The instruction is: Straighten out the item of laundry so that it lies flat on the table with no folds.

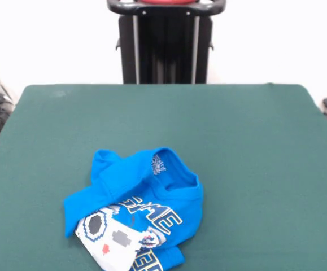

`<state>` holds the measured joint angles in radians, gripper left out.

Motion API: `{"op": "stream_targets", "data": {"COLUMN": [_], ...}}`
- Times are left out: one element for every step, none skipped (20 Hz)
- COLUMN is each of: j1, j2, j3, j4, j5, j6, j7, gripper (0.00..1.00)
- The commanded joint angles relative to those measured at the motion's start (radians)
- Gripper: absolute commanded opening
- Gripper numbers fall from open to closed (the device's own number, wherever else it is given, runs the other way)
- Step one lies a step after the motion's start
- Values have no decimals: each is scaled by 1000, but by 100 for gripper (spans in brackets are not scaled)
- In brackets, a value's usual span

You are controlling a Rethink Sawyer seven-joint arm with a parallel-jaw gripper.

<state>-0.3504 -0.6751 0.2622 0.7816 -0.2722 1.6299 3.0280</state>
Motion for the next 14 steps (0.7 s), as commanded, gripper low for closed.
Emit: {"op": "stream_targets", "data": {"j1": [18,18,19,17,16,16,19,21,28,35,41,38,37,35], "j2": [-53,-73,-86,-97,-103,-108,-109,-106,-99,-92,-80,-66,-52,-39], "j3": [-14,-20,-24,-25,-25,-26,-28,-32,-39,-48,-55,-54,-53,-51], "j4": [257,312,346,364,373,374,374,365,344,328,309,300,289,276], "j5": [-71,-77,-74,-66,-57,-51,-48,-51,-68,-93,-119,-125,-133,-140], "j6": [-419,-519,-554,-564,-561,-553,-552,-547,-530,-535,-538,-532,-523,-503], "j7": [-158,-137,-126,-128,-132,-137,-134,-137,-154,-171,-190,-206,-223,-244], "gripper": [0,0,0,0,0,0,0,0,0,0,0,0,0,0]}}
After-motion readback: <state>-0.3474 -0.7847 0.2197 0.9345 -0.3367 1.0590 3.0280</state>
